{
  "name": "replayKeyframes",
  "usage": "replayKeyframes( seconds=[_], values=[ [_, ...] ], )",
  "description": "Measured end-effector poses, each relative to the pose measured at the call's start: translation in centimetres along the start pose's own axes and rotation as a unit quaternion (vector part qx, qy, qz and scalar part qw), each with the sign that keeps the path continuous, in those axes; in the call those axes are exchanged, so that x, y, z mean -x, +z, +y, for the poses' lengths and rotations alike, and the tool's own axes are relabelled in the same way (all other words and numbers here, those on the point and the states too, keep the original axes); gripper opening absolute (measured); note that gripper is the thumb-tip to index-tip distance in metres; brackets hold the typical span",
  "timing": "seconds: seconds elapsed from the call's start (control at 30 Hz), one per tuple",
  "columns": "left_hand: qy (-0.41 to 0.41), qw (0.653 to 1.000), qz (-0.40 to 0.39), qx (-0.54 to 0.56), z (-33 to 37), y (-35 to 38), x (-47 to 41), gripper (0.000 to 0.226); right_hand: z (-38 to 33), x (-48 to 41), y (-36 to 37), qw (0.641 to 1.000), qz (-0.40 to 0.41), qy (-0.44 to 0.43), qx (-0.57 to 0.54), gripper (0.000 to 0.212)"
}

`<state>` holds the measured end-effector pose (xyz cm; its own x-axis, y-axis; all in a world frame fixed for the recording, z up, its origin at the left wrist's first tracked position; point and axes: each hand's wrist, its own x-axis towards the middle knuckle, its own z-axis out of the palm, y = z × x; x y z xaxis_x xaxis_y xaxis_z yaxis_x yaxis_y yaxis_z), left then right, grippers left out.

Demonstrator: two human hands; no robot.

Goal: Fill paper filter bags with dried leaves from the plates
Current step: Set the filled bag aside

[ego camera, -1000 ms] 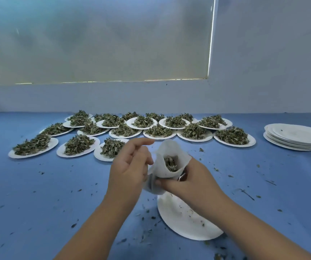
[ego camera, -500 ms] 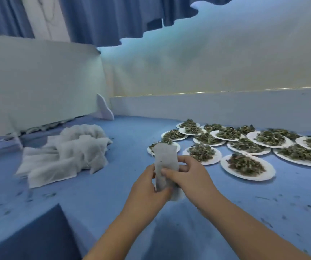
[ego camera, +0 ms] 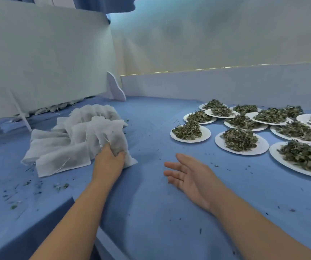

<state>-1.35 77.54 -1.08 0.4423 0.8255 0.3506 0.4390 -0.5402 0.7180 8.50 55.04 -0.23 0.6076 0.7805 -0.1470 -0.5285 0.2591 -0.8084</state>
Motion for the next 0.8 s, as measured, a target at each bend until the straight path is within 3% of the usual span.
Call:
replayKeyframes(
  seconds=[0.23, 0.4, 0.53, 0.67, 0.8],
  values=[
    [-0.061, 0.996, 0.068, 0.011, -1.5, -0.1, -5.1, 0.053, 0.2, -0.5, 0.2, 0.999, -0.018, 0.003, 0.045, 0.029],
    [-0.025, 0.994, 0.091, -0.045, -0.1, -0.8, -4.4, 0.029, 0.1, -0.1, 0.5, 0.998, -0.015, -0.003, 0.055, 0.030],
    [0.073, 0.996, 0.048, 0.013, 3.4, -0.3, -0.2, 0.007, -0.4, 1.3, 1.0, 0.998, 0.012, -0.040, 0.048, 0.030],
    [0.144, 0.985, -0.029, 0.091, 8.9, 0.9, 6.0, 0.016, -2.0, 3.5, 0.7, 0.994, 0.058, -0.083, 0.052, 0.027],
    [0.156, 0.964, -0.126, 0.176, 14.9, 2.1, 11.9, 0.018, -5.4, 7.8, -1.8, 0.987, 0.077, -0.119, 0.070, 0.025]
  ],
)
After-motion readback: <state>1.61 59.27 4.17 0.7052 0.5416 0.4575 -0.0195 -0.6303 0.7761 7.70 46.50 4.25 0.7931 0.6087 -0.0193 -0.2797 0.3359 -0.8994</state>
